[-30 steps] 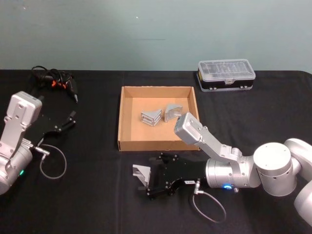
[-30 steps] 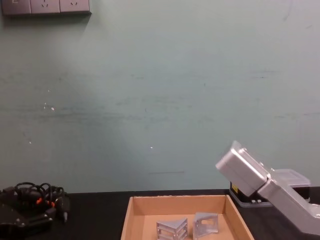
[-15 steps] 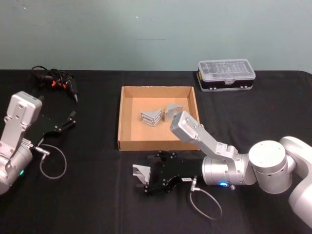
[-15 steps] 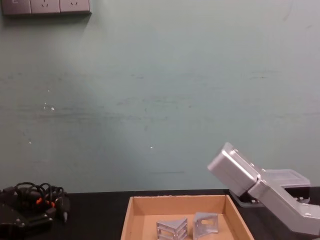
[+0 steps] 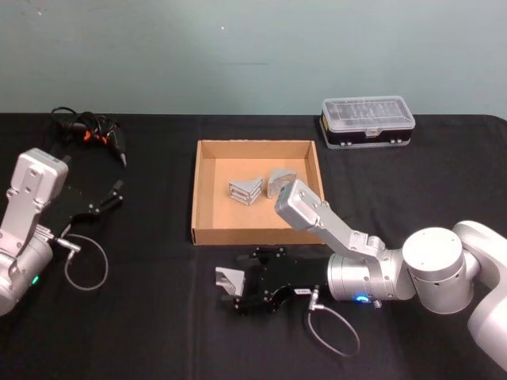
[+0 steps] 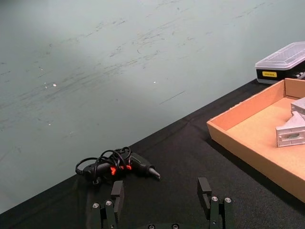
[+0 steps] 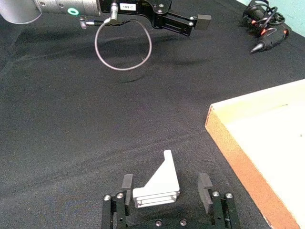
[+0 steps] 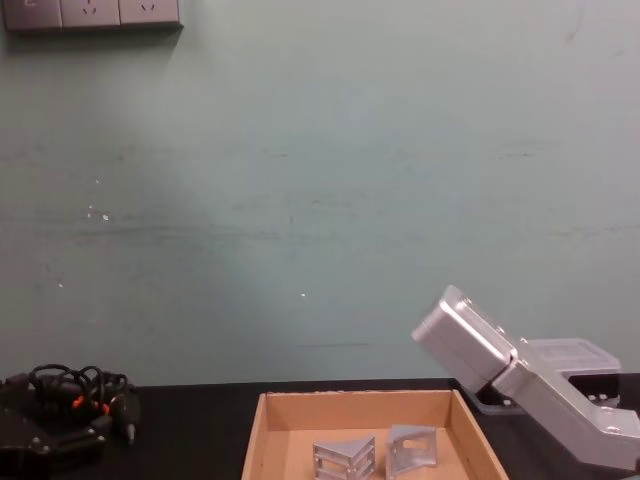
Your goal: Use one hand to pick up the angle iron from the table and place it into the box.
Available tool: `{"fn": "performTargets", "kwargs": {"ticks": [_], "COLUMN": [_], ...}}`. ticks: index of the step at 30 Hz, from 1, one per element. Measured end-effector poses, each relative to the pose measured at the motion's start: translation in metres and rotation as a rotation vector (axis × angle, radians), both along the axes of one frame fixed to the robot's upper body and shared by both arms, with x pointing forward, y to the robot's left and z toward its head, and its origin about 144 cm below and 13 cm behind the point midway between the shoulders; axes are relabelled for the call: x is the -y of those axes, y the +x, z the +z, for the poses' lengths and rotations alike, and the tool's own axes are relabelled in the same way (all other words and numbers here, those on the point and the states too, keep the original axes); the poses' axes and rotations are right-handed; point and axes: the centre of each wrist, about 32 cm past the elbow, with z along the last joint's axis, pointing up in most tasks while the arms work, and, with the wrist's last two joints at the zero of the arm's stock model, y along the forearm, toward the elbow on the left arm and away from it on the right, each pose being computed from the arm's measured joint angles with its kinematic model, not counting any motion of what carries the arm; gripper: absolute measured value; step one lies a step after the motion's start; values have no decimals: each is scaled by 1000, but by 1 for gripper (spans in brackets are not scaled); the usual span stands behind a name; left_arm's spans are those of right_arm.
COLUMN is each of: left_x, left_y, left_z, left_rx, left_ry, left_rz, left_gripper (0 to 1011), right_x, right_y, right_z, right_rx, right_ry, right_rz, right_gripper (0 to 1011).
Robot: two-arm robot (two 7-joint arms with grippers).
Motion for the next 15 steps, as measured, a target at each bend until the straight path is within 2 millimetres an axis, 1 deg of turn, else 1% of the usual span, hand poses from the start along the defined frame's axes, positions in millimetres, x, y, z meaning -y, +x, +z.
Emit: {"fn": "performTargets", "kwargs": {"ticks": [1, 3, 4, 6, 7, 10, 11, 15], "left_x": [0, 0, 0, 0, 0, 0, 0, 0], "left_y": [0, 0, 0, 0, 0, 0, 0, 0], "left_z": [0, 0, 0, 0, 0, 0, 0, 0], "left_rx": [0, 0, 0, 0, 0, 0, 0, 0], "left_ry": [0, 0, 0, 0, 0, 0, 0, 0], "left_rz": [0, 0, 0, 0, 0, 0, 0, 0], "left_gripper": [1011, 1011, 1011, 1011, 1011, 1011, 1011, 1011], "right_x": [0, 0, 0, 0, 0, 0, 0, 0], "right_y": [0, 0, 0, 0, 0, 0, 0, 0], "right_z": [0, 0, 0, 0, 0, 0, 0, 0], "right_rx": [0, 0, 1, 1, 1, 1, 1, 2], "right_ry": [0, 1, 1, 1, 1, 2, 2, 3], "right_rz": [0, 0, 0, 1, 1, 1, 1, 1], "right_gripper": [870, 820, 768, 735, 682, 611, 554, 528]}}
